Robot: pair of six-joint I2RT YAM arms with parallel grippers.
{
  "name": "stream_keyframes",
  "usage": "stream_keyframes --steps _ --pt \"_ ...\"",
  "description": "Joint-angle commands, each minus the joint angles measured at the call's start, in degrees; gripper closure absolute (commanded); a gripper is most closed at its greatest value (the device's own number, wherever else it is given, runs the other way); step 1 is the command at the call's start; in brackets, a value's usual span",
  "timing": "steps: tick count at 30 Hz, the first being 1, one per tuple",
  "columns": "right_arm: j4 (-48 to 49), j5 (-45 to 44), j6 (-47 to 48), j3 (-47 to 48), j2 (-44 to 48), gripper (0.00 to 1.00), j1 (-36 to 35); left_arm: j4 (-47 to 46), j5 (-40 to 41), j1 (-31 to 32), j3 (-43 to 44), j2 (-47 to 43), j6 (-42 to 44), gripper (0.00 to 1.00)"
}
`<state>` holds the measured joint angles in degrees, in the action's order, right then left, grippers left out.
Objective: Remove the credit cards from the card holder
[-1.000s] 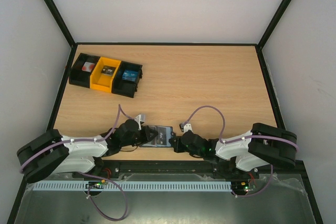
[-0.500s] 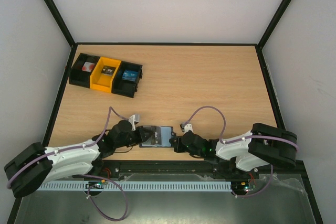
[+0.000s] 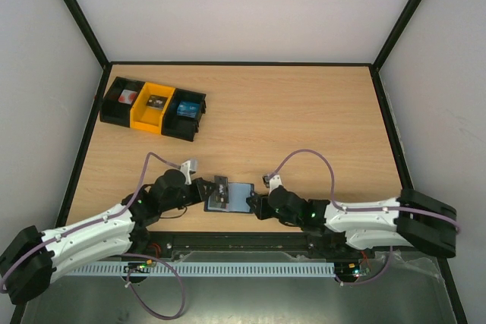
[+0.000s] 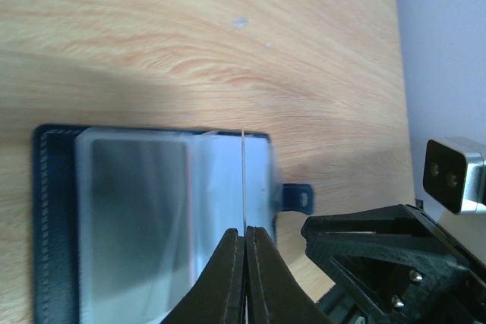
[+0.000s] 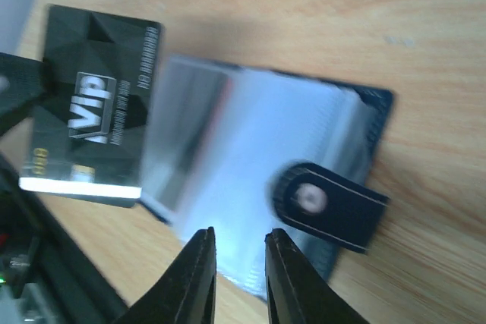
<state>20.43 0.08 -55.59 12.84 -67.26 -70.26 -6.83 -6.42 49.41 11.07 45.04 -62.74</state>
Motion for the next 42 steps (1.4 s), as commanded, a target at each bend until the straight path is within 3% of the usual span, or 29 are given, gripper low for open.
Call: stream_keyframes --steps 1,8,15,22,35,37,39,42 --pt "-10.2 -1.3 6.3 4.5 8.9 0.78 -0.3 3.5 -2.6 -0.5 3.9 -2.3 5.4 0.97" --pt "-28.8 -0.4 18.4 14.6 20.8 0.7 -0.3 4.6 -12.1 -0.6 5.8 -2.4 11.3 0.97" --pt "-35.5 7.0 22.4 20.5 23.4 0.62 -0.3 -2.4 -25.7 -0.6 5.3 0.9 14.3 0.97" --pt "-35.5 13.6 24.3 22.5 21.7 0.47 0.0 -5.7 -32.2 -0.3 5.3 1.4 15.4 0.97" --pt "-30.4 21.7 27.1 21.6 14.3 0.33 4.2 -4.4 -34.4 0.3 4.1 -2.1 16.8 0.97" --pt "-29.6 22.7 27.1 21.2 13.8 0.33 4.5 -4.1 -34.6 0.5 4.2 -2.5 17.1 0.97" --pt "-28.4 25.2 27.1 20.7 13.6 0.39 5.0 -3.4 -34.6 0.5 4.1 -2.9 17.6 0.97" --pt "-26.1 28.3 26.3 19.9 13.9 0.63 5.5 -2.9 -34.5 0.6 4.2 -3.3 18.1 0.97"
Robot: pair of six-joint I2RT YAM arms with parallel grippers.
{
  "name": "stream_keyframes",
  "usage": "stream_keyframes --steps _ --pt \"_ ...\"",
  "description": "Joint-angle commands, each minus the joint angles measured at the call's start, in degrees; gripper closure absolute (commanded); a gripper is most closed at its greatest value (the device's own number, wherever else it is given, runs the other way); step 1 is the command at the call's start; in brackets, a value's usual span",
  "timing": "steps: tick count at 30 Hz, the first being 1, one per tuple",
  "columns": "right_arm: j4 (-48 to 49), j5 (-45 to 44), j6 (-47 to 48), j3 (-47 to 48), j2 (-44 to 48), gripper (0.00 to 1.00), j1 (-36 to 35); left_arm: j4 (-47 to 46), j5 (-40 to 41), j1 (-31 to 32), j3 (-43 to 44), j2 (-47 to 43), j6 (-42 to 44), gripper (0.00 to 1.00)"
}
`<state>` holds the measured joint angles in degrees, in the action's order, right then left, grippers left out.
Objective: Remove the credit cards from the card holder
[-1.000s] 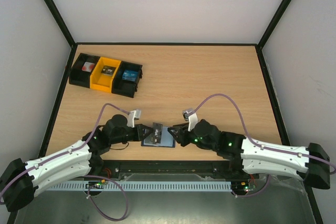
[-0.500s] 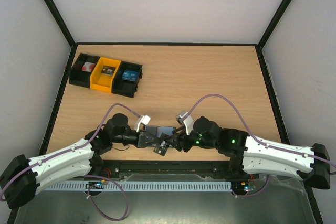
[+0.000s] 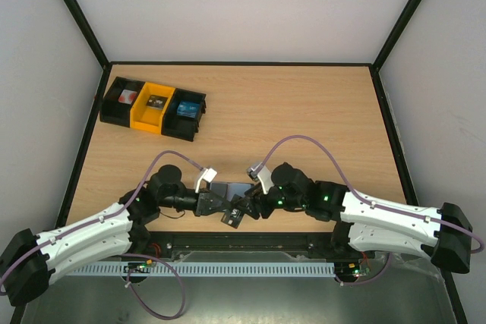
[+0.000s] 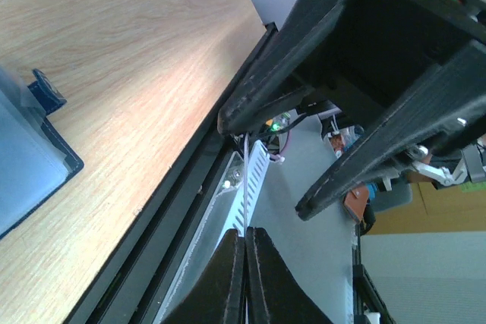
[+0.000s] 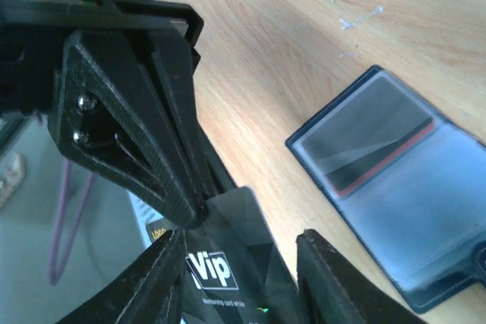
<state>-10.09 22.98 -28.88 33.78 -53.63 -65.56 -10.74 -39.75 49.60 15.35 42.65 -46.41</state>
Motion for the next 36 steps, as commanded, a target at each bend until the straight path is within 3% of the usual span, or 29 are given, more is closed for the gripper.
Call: stream_keyframes --steps 1,4,8,15,18,20,22,26,30,34,36 --pt "4.8 5.7 -0.6 -1.2 0.4 0.69 0.8 1.2 -1.1 0.4 -0.1 -1.0 1.8 0.97" --pt "5.0 6.2 -0.7 -1.4 0.4 0.85 1.0 1.3 -0.4 0.4 -0.1 -1.4 1.7 0.97" --pt "6.5 8.0 -0.9 -2.2 0.5 0.98 1.1 0.9 -0.1 0.4 0.1 -3.0 1.2 0.97" --pt "10.8 13.4 -2.1 -3.8 0.1 0.97 1.3 0.6 -1.4 0.3 -0.7 -5.8 2.2 0.97" --pt "10.0 14.9 -2.5 -2.8 -0.5 0.77 1.5 0.1 -2.4 0.4 -1.0 -6.6 2.8 0.97" --pt "9.9 16.6 -2.9 -2.2 -1.3 0.75 1.8 -0.7 -2.9 0.4 -1.1 -6.9 2.9 0.97" --pt "10.6 18.0 -3.0 -2.2 -2.1 0.77 2.1 -1.1 -3.3 0.4 -1.1 -7.1 2.7 0.97" --pt "12.7 20.0 -3.4 -3.1 -3.1 0.9 2.5 -0.9 -3.1 0.3 -1.2 -6.8 2.9 0.97" --pt "10.4 17.6 -2.7 -3.1 -2.9 0.81 3.2 -1.0 -3.0 0.4 -1.5 -6.9 2.7 0.97" --pt "13.5 21.0 -4.1 -4.7 -1.0 0.97 3.6 -0.2 -2.0 0.5 -1.3 -6.8 2.9 0.97" --pt "14.2 20.8 -4.6 -5.2 0.2 0.98 3.7 0.7 -0.8 0.4 -0.9 -6.7 2.9 0.97"
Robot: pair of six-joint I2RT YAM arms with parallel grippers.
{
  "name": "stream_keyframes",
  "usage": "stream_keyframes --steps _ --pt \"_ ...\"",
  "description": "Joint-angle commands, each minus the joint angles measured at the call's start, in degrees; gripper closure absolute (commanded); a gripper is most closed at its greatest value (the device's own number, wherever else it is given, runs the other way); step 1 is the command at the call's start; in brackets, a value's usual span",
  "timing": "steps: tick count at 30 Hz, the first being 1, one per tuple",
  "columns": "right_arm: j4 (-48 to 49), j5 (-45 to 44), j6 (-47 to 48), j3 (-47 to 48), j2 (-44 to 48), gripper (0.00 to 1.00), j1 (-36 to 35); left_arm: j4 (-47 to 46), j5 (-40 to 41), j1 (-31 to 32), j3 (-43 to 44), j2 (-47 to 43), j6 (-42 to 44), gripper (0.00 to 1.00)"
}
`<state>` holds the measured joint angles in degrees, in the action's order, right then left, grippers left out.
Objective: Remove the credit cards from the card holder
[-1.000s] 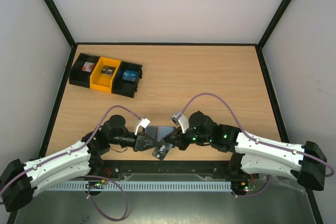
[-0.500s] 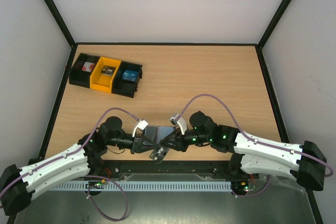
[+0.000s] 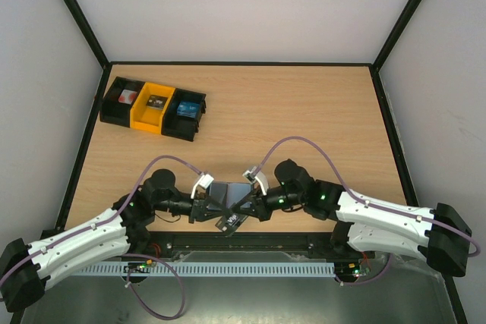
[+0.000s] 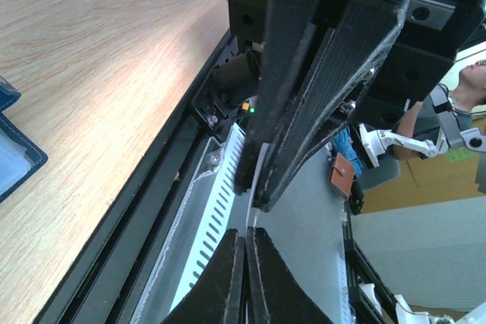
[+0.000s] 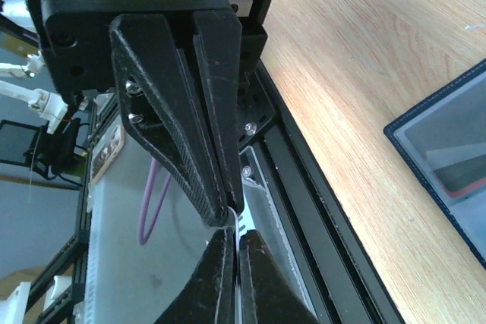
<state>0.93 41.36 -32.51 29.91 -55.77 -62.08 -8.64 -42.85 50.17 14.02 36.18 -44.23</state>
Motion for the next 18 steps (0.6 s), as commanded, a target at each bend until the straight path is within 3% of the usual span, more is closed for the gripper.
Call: stream_keyframes --steps 1,2,5,6,14,18 --pt "3.7 1.7 -1.2 -1.8 3.3 0.98 0.2 -0.6 3.2 -0.2 0.7 -0.2 0.9 0.96" --pt "4.5 0.9 -1.8 -2.3 4.0 0.98 0.2 0.8 4.8 -0.1 1.2 -0.2 1.0 0.86" --pt "6.6 -1.6 -3.5 -3.7 5.7 0.98 0.1 4.5 10.4 -0.1 3.3 -0.1 -0.5 0.43" --pt "6.8 -3.9 -3.6 -4.0 6.1 0.98 0.2 4.4 11.9 -0.1 3.8 0.0 -1.7 0.34" --pt "16.7 -20.6 -15.9 -6.8 7.9 0.98 0.2 0.1 20.9 -0.1 4.4 -2.0 -11.4 0.01" --pt "28.6 -27.9 -25.1 -10.5 8.3 0.98 0.2 -3.6 24.3 -0.1 3.2 -3.7 -15.7 0.0"
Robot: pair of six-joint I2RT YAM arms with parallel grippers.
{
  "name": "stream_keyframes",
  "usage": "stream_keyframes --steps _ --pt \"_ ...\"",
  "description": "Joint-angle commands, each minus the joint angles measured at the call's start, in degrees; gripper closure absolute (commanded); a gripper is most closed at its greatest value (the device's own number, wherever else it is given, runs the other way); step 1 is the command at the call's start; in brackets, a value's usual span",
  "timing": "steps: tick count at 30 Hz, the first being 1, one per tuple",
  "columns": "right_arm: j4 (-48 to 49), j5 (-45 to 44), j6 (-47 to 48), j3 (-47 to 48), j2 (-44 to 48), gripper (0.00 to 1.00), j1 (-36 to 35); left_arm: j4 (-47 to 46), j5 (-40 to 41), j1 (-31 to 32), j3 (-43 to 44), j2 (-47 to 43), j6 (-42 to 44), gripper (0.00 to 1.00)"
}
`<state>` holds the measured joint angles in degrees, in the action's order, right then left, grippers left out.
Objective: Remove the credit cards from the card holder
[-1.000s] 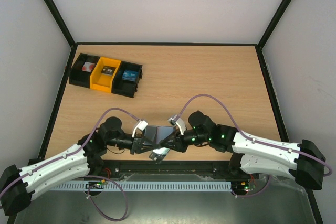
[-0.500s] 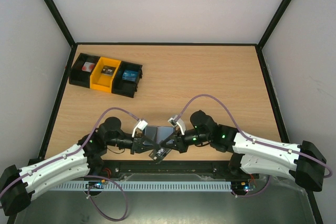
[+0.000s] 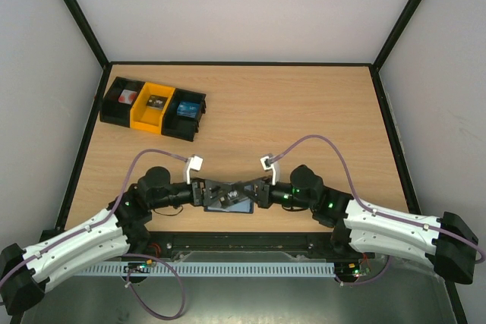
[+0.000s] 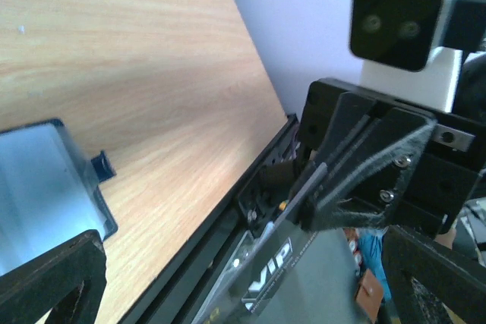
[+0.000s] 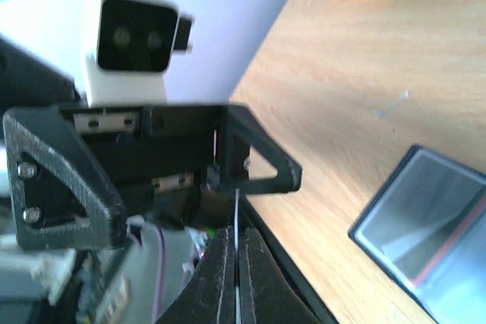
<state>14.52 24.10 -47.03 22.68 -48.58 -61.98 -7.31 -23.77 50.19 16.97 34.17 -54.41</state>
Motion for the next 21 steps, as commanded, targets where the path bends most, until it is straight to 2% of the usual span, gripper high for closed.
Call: stream_keyframes --steps 1,7,14,18,21 --pt "18.9 -11.9 -12.8 -4.4 0.7 0.98 0.1 -6.0 6.2 -0.1 -0.2 -1.9 -6.6 0.0" --pt "29.7 -16.2 -19.8 -5.0 -2.6 0.98 0.1 -13.5 10.0 0.0 -3.6 -2.6 -12.6 0.06" --pt "31.2 -21.3 -22.3 -5.3 -0.9 0.98 0.1 -19.3 11.6 0.2 -5.0 -1.3 -14.3 0.12" --pt "30.4 -22.1 -22.4 -4.8 -0.3 0.98 0.1 -24.4 11.1 0.3 -5.7 1.0 -15.6 0.3" --pt "30.9 -21.4 -22.8 -4.8 -0.9 0.98 0.1 -28.7 11.0 0.4 -6.6 2.5 -17.2 0.37"
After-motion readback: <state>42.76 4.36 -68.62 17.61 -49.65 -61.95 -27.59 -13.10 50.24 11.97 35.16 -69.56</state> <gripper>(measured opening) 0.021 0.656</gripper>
